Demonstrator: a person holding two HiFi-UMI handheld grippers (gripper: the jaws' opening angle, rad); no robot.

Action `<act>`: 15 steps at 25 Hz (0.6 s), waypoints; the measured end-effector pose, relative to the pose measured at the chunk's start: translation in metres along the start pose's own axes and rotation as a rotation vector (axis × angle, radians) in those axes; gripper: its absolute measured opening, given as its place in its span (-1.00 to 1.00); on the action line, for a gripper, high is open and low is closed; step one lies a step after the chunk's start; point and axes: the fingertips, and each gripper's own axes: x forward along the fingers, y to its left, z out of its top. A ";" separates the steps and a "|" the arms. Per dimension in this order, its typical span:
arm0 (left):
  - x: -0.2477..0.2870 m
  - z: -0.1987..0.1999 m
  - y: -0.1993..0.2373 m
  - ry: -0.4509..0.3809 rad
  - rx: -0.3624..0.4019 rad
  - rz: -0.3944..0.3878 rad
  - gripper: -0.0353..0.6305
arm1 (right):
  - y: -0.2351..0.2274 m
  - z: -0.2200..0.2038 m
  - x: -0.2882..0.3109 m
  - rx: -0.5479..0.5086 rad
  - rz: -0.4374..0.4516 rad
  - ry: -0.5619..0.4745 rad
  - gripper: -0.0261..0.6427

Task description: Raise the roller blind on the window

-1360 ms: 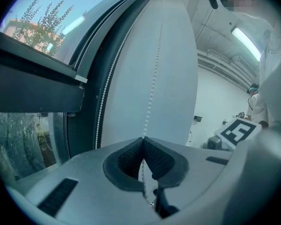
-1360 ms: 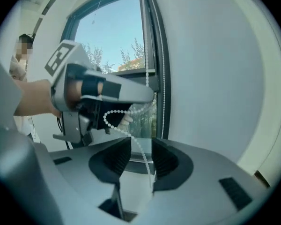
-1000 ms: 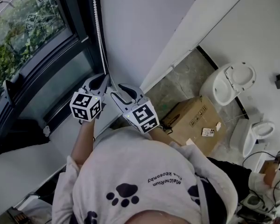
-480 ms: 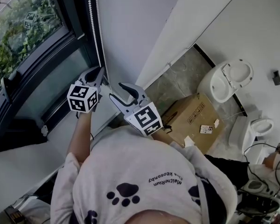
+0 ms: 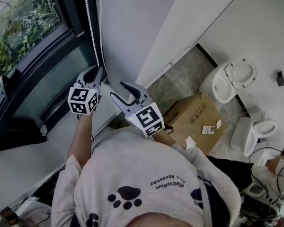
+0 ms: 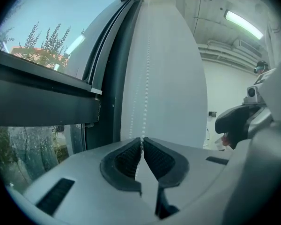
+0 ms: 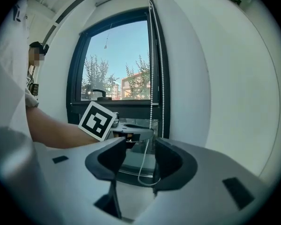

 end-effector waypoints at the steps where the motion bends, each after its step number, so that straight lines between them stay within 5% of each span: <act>1: -0.002 0.001 0.000 -0.004 0.002 0.005 -0.86 | 0.000 0.000 0.001 0.002 0.000 -0.002 -0.33; 3: -0.006 0.003 0.000 -0.015 0.000 0.014 -0.84 | -0.001 0.001 0.002 0.001 -0.001 -0.004 -0.33; 5: -0.010 0.007 -0.002 -0.019 -0.009 0.015 -0.56 | -0.002 0.002 0.003 -0.002 -0.005 -0.007 -0.33; 15: -0.042 0.044 -0.029 -0.104 -0.012 -0.002 -0.55 | -0.016 0.027 0.000 0.001 -0.057 -0.088 -0.33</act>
